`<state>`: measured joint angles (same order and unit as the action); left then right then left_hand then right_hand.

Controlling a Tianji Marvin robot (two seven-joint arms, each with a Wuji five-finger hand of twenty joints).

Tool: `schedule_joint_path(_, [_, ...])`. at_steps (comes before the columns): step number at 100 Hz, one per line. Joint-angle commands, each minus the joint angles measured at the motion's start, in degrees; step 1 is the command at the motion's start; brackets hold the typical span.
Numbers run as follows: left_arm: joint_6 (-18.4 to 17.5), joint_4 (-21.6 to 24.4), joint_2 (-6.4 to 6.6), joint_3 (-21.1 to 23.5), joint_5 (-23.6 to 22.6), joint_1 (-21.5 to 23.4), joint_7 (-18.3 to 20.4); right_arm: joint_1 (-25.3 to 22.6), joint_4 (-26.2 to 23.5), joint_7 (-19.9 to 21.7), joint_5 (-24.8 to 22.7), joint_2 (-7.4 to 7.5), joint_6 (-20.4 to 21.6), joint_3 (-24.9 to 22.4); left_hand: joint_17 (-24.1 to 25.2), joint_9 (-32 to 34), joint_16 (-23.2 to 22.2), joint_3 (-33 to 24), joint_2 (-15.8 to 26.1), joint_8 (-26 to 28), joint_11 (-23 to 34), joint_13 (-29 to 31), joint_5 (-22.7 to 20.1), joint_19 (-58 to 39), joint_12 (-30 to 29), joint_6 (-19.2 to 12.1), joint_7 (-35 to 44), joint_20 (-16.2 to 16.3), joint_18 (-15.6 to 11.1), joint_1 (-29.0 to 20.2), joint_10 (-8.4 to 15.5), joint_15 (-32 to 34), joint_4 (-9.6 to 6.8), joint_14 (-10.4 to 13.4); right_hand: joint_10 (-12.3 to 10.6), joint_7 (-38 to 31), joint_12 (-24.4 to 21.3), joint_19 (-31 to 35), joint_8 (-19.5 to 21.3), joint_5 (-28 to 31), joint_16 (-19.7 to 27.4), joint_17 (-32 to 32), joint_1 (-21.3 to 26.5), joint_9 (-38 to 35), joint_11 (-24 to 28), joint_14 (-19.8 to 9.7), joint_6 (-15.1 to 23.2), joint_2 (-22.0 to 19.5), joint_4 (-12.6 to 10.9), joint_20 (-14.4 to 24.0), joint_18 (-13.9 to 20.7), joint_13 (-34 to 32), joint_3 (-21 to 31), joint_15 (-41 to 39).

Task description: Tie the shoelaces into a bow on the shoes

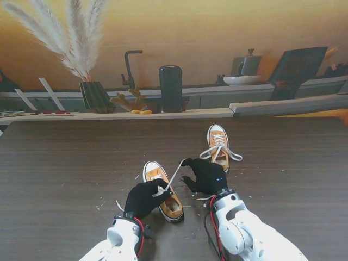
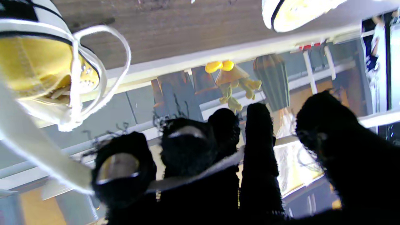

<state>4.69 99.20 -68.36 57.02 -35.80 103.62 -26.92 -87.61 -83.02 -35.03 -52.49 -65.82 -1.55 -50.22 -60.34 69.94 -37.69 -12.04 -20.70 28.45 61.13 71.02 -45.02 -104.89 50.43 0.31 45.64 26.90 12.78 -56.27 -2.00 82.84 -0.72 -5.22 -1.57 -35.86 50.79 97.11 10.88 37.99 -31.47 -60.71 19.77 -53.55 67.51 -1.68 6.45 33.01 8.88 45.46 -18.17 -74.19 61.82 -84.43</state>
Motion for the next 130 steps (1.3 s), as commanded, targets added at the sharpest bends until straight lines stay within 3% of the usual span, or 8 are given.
schedule_joint_path(1, [-0.5, 1.0, 0.14, 0.1, 0.3, 0.9, 0.8, 1.6, 1.6, -0.2, 1.3, -1.23, 0.3, 0.2, -1.0, 1.6, 0.1, 1.9, 1.7, 1.7, 0.7, 2.0, 0.3, -8.3, 1.0, -0.9, 2.3, -0.7, -1.2, -2.8, -2.0, 0.4, 0.25, -0.1, -0.8, 0.3, -1.0, 1.5, 1.2, 2.0, -1.8, -2.6, -1.0, -2.5, 1.4, 0.0, -4.7, 1.6, -0.7, -0.8, -1.2, -1.2, 0.6, -2.9])
schedule_joint_path(41, [-2.8, 2.0, -0.07, 0.6, 0.9, 2.6, -0.6, 4.6, 6.8, -3.8, 8.6, -4.30, 2.4, 2.9, -1.0, 1.6, 0.0, 2.1, 1.7, 1.5, 0.7, 2.0, 0.3, -8.4, 1.1, -1.0, 2.1, -0.8, -0.9, -2.9, -2.1, 0.3, 0.23, -0.3, -1.1, 0.3, -1.1, 5.6, 2.3, 10.0, -6.4, -5.3, -3.8, -8.2, 2.0, -0.8, -5.6, 7.5, 1.5, -1.4, -1.0, -1.2, 1.1, -6.7])
schedule_joint_path(62, [-3.5, 1.9, 0.03, 0.5, 1.0, 2.7, -0.3, 6.0, 9.5, -5.2, 12.6, -6.08, 3.5, 4.6, -1.0, 1.6, -0.1, 2.2, 1.7, 1.3, 0.6, 2.0, 0.4, -8.4, 1.1, -1.1, 1.9, -0.8, -0.8, -2.9, -2.1, 0.3, 0.20, -0.3, -1.2, 0.1, -1.1, 9.0, 3.8, 13.7, -8.7, -5.8, -8.3, -11.2, 2.2, -1.4, -5.5, 10.3, 2.8, -0.6, 0.3, -1.2, 1.9, -9.1])
schedule_joint_path(95, [-5.7, 1.4, 0.05, 0.5, 1.9, 2.8, 0.1, 6.9, 11.1, -5.9, 14.7, -7.18, 3.9, 5.8, -1.0, 1.6, -0.1, 2.3, 1.5, 0.4, 0.6, 2.0, 0.2, -8.4, 1.2, -1.7, 1.2, -0.9, -0.6, -2.9, -2.1, 0.2, 0.14, -0.6, -1.4, 0.0, -0.8, 11.7, 5.7, 17.4, -10.6, -6.3, -15.2, -13.7, 2.3, -2.2, -5.3, 13.0, 4.1, -0.1, 1.8, -1.2, 2.9, -10.7])
schedule_joint_path(109, [-7.2, 1.4, 0.15, 0.6, 2.6, 3.1, 0.6, 7.3, 11.8, -6.0, 15.0, -7.41, 4.3, 6.5, -1.0, 1.6, -0.2, 2.3, 1.6, -0.1, 0.6, 2.0, 0.1, -8.4, 1.2, -2.1, 0.7, -0.9, -0.6, -2.9, -2.1, 0.2, 0.12, -0.6, -1.5, -0.6, -0.8, 12.8, 6.5, 19.4, -11.2, -6.4, -17.5, -15.0, 2.2, -2.4, -5.1, 12.2, 4.4, 0.3, 2.2, -1.2, 2.8, -11.5])
schedule_joint_path(130, [-8.9, 1.5, 0.73, 1.1, 2.7, 3.4, 2.9, 7.4, 12.2, -5.6, 16.2, -7.82, 4.8, 6.9, -1.0, 1.5, -0.3, 2.4, 1.5, -4.1, 0.5, 2.0, -0.9, -8.4, 1.3, -2.6, -3.0, -1.0, -0.6, -2.7, -1.9, 0.1, -0.27, -0.6, -0.9, -1.2, -0.7, 14.5, 8.3, 22.2, -12.5, -6.6, -19.0, -17.1, 1.9, -1.8, -5.3, 6.5, 4.3, 0.8, 2.1, -1.2, -0.9, -12.7])
